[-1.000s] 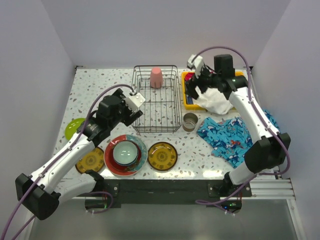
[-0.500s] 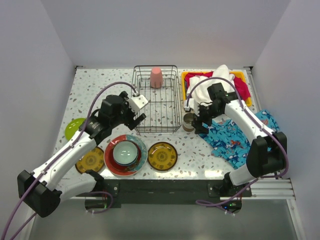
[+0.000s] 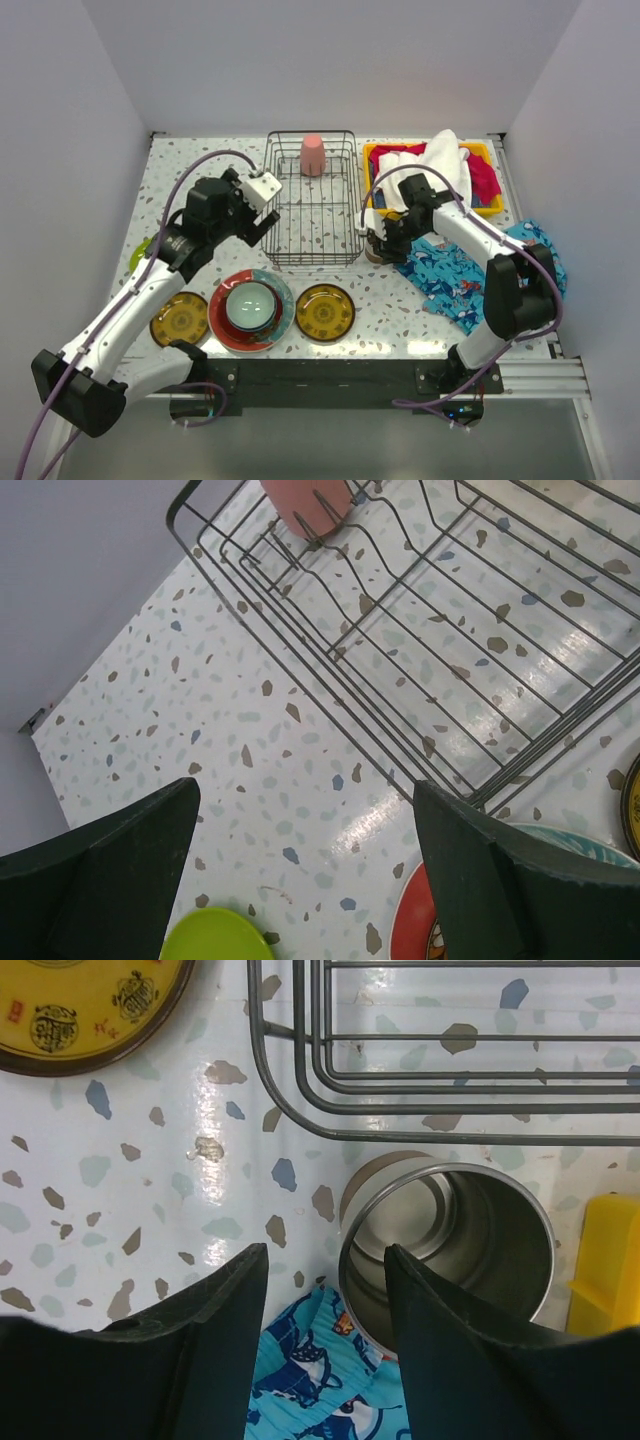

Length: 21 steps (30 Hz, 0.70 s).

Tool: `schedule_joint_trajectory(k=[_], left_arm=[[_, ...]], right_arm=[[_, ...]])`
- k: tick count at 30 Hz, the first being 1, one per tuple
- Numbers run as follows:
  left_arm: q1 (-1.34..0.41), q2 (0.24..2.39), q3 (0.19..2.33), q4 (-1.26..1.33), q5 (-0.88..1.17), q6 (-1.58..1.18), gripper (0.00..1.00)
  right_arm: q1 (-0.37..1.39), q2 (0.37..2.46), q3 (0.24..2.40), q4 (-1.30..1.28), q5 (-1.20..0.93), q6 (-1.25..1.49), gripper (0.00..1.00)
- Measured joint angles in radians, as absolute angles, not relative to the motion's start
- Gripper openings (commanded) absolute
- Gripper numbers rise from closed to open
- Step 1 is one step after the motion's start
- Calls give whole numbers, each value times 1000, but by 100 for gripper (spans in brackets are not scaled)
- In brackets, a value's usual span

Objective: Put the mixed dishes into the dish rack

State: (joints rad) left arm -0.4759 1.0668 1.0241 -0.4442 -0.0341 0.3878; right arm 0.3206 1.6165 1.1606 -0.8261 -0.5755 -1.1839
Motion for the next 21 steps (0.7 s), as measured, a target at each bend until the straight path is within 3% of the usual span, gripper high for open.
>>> schedule_joint_trajectory(k=[8,17,21], left_arm=[[-463,1060,1071,-450,-38,403,96],[-462,1047,1083,-449,10,326,100],[-461,1093,1182,-476,59,229,100]], right_arm=[[323,1616,1119,-780,-530,-1189,1],[355,1491,1083,-801,-430,-1137,0],[359,1360,1163,-895,-391,-1060,0]])
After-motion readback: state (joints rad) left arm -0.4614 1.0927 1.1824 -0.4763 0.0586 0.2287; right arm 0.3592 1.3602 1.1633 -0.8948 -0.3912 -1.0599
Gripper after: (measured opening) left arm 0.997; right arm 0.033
